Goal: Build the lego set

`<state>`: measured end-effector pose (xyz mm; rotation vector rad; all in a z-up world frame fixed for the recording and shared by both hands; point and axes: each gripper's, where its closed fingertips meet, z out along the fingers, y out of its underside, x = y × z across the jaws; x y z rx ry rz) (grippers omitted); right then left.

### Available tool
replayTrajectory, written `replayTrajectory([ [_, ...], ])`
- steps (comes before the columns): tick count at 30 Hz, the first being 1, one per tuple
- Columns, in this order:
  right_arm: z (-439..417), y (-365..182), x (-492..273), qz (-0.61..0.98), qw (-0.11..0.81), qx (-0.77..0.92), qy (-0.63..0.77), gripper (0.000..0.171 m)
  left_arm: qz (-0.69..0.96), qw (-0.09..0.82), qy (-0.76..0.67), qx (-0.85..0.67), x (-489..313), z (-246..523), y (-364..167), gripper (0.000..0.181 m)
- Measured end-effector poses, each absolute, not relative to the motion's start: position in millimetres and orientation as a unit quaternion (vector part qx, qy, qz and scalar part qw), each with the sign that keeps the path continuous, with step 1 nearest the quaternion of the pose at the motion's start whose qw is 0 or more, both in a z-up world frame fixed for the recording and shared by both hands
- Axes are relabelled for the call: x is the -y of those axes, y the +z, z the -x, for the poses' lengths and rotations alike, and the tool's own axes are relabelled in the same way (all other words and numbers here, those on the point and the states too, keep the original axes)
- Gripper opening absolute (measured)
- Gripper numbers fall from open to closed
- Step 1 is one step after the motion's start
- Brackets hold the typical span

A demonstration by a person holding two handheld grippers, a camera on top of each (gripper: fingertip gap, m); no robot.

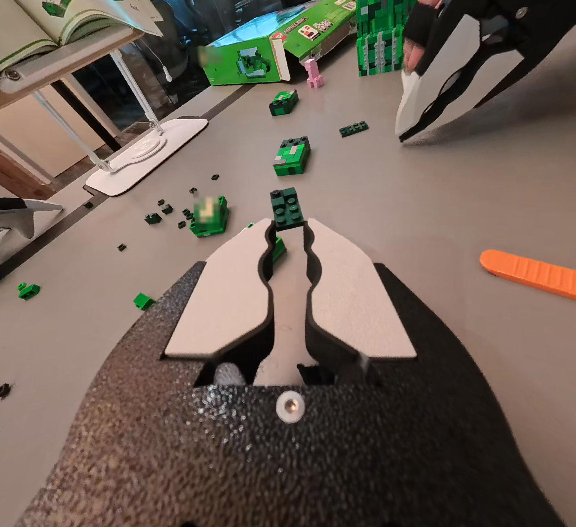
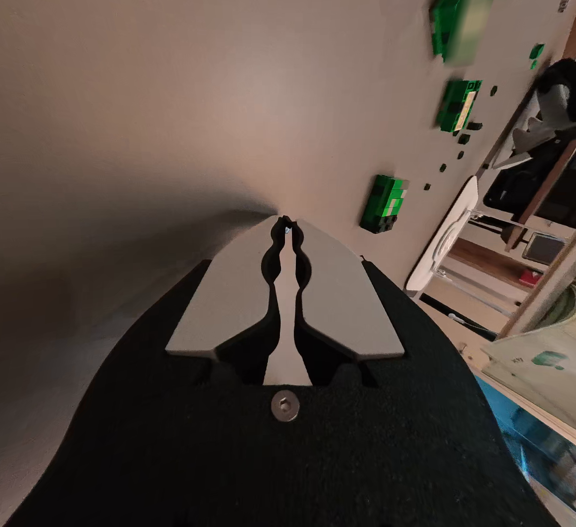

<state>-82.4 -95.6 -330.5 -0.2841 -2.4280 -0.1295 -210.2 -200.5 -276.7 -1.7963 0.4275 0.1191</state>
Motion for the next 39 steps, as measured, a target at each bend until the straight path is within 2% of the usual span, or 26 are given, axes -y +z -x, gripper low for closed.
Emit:
replayTrajectory([
  [10,68.1,-333.0,105.6,0.142,0.304,0.942,0.015,0.011,0.780,0.595,0.056,-0.187,199.1,209.4,-279.4,0.016],
  [15,62.9,-328.2,117.3,0.256,0.245,0.923,0.149,0.015,0.782,0.591,0.059,-0.191,198.8,208.7,-281.0,0.016],
  [18,68.0,-321.0,116.8,0.302,0.239,0.897,0.214,0.016,0.781,0.591,0.058,-0.191,199.0,208.8,-281.3,0.016],
  [22,67.0,-332.7,109.1,0.311,0.220,0.903,0.196,0.020,0.783,0.589,0.059,-0.193,199.2,208.8,-282.5,0.016],
  [31,55.7,-326.4,122.0,0.316,0.184,0.899,0.241,0.012,0.785,0.584,0.059,-0.197,199.6,209.6,-285.4,0.016],
  [39,59.8,-326.1,127.4,0.360,0.155,0.876,0.280,0.013,0.785,0.583,0.060,-0.200,200.5,210.3,-287.1,0.016],
])
